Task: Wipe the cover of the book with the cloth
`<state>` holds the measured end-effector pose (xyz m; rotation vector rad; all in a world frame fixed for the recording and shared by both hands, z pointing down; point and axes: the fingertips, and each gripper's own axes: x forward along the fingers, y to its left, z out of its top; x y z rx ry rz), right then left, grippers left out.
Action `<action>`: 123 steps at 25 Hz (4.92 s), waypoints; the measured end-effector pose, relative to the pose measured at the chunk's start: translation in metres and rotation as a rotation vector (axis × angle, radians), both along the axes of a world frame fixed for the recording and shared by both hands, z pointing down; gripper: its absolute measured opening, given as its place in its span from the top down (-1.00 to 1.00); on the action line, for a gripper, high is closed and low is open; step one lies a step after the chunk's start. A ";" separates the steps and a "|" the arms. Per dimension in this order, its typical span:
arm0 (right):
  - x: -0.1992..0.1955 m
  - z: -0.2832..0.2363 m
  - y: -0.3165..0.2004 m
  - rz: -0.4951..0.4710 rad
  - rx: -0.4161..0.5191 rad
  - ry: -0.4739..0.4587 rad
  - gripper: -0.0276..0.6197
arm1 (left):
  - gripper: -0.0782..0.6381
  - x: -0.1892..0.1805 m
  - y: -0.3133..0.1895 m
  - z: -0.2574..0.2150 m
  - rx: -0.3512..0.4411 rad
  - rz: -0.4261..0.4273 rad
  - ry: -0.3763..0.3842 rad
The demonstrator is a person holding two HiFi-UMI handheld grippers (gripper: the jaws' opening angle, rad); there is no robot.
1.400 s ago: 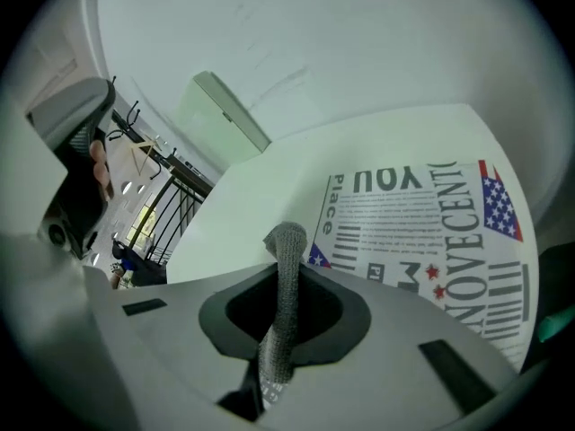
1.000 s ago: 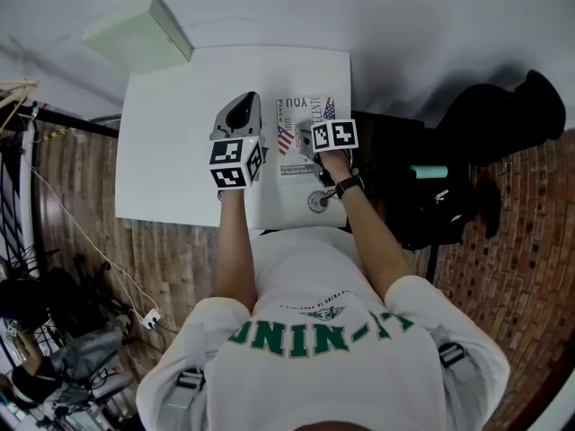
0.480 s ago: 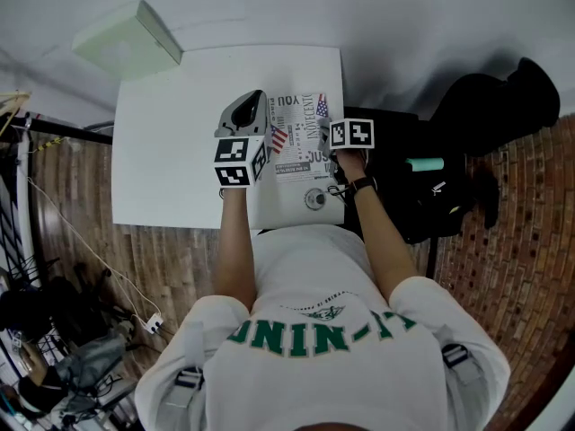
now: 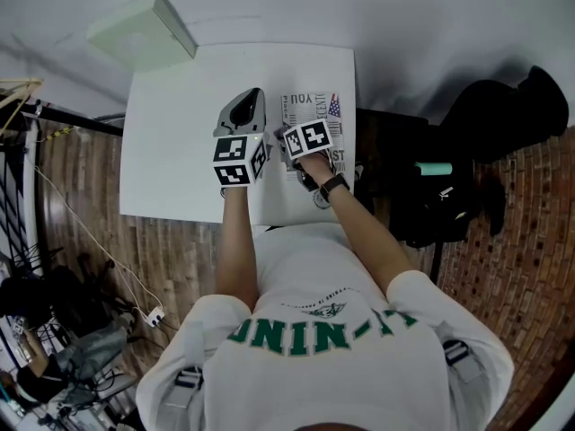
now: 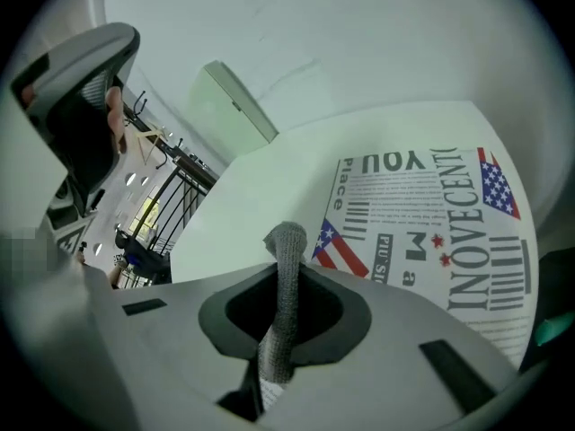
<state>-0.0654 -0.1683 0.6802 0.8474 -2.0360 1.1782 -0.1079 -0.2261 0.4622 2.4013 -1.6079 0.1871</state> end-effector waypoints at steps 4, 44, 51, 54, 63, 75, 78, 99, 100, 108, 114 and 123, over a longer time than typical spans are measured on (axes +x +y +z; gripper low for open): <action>0.010 0.002 -0.001 0.032 -0.007 -0.034 0.80 | 0.77 -0.002 -0.001 0.002 -0.005 -0.002 0.004; 0.086 0.003 0.023 0.114 -0.051 -0.034 0.80 | 0.76 0.015 0.004 0.006 -0.018 0.010 -0.003; 0.166 0.000 0.018 0.294 -0.040 -0.029 0.80 | 0.77 0.046 -0.001 0.008 -0.010 0.069 0.007; 0.173 -0.002 0.019 0.307 -0.039 -0.031 0.80 | 0.77 0.054 -0.001 0.004 -0.001 0.082 0.007; 0.102 -0.012 0.028 0.150 -0.018 -0.024 0.80 | 0.76 0.031 0.006 0.003 0.002 0.029 0.005; 0.016 0.002 0.060 -0.056 -0.062 -0.046 0.80 | 0.77 0.001 0.016 0.000 0.009 -0.033 0.008; 0.043 0.003 0.056 -0.001 -0.062 -0.052 0.80 | 0.76 0.004 0.016 0.002 0.004 -0.025 0.013; 0.135 -0.008 0.049 0.195 -0.075 -0.055 0.80 | 0.76 0.010 0.017 0.002 0.002 -0.014 0.011; 0.117 -0.012 0.052 0.156 -0.075 -0.079 0.80 | 0.76 0.007 0.019 0.003 0.000 -0.019 0.011; 0.008 -0.005 0.080 -0.125 -0.083 -0.068 0.80 | 0.76 -0.009 0.030 0.003 -0.008 -0.057 -0.006; 0.020 0.004 0.083 -0.112 -0.100 -0.067 0.80 | 0.77 -0.012 0.030 0.007 -0.016 -0.066 -0.002; 0.131 0.002 0.075 0.142 -0.100 -0.057 0.80 | 0.76 0.025 0.023 0.006 -0.009 0.025 -0.003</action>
